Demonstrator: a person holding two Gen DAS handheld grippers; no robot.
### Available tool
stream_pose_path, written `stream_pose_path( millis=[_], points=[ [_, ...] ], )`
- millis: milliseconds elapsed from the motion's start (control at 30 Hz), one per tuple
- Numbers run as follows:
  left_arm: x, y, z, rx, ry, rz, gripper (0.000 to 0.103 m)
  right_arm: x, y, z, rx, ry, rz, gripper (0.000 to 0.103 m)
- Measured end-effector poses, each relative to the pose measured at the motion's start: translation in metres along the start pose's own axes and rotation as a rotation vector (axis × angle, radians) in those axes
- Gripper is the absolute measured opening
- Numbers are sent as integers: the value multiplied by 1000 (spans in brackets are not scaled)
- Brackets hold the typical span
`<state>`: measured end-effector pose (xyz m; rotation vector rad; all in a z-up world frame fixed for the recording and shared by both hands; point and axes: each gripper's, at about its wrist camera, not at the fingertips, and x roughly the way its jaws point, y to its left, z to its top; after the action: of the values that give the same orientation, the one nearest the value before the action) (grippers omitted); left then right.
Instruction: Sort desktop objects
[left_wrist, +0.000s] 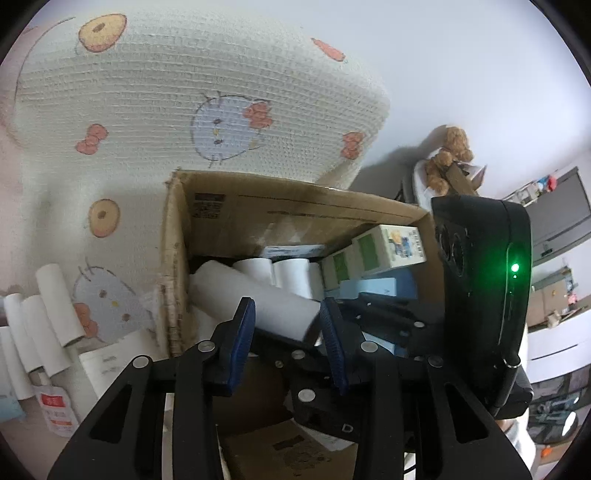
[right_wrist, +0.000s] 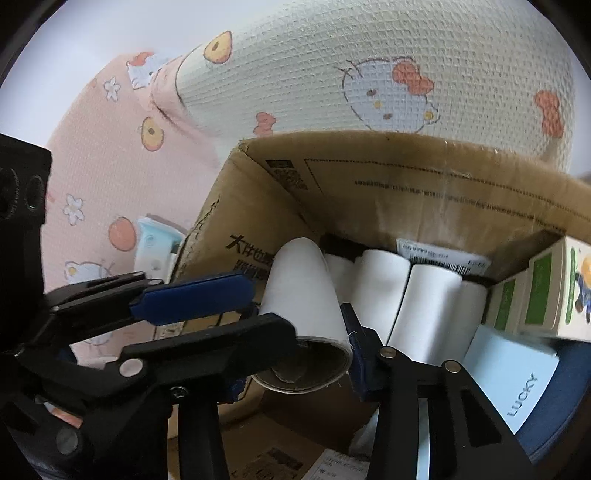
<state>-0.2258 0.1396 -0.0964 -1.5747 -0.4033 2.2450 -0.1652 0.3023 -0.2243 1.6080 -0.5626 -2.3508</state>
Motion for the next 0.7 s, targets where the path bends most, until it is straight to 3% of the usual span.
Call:
stream_pose_path(
  millis=[33,100,200,600,700],
  points=[
    [0,1,0,-1,4,2,25,2,0,0,4,1,-10,41],
    [-1,2,1,1,12,11,17,6,1,2,11,12,-31,41],
    [-3,4,0,19,-3,56,10,12,2,6,23,26,-64,41],
    [-16,13,-10,100,-48,158,6,46,7,13,-41,100,-257,41],
    [-21,16,-14,99,-54,145,6,52,6,15,-61,121,-272,41]
  ],
)
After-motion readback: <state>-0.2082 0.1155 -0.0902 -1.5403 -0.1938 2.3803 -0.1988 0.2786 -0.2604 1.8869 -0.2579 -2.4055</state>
